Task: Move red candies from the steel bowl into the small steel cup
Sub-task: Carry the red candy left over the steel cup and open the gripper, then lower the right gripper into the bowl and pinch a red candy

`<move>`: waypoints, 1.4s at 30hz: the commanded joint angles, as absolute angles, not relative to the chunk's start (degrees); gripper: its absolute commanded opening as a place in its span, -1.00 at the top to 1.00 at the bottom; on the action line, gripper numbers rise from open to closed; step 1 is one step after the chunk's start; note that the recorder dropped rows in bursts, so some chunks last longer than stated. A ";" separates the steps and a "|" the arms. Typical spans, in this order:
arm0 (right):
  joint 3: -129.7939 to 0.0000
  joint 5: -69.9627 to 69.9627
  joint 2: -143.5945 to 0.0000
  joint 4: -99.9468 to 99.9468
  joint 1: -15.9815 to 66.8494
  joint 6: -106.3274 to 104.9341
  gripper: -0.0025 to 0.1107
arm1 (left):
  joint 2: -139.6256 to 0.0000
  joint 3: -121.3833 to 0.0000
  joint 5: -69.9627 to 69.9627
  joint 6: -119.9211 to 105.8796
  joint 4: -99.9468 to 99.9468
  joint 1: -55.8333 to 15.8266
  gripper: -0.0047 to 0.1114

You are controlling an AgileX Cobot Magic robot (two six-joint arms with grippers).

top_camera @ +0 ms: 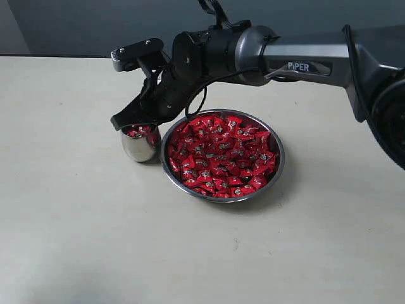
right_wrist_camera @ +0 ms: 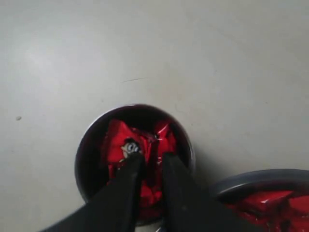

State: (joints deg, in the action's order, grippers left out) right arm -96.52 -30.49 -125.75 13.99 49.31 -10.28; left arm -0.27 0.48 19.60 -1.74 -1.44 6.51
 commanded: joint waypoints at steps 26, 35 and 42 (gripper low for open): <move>-96.80 -38.63 -119.78 6.90 49.14 -7.57 0.30 | 0.00 0.00 19.21 -1.68 -1.55 6.20 0.91; -86.12 -39.31 -113.80 -3.16 46.58 -0.34 0.30 | 0.00 0.00 19.21 -1.68 -1.55 6.20 0.91; -77.34 -32.50 -112.46 -3.33 43.19 0.00 0.30 | 0.00 0.00 19.21 -1.68 -1.55 6.20 0.91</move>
State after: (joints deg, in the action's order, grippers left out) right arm -79.48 -35.37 -113.14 -2.58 44.29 0.00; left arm -0.27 0.48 19.60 -1.74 -1.44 6.51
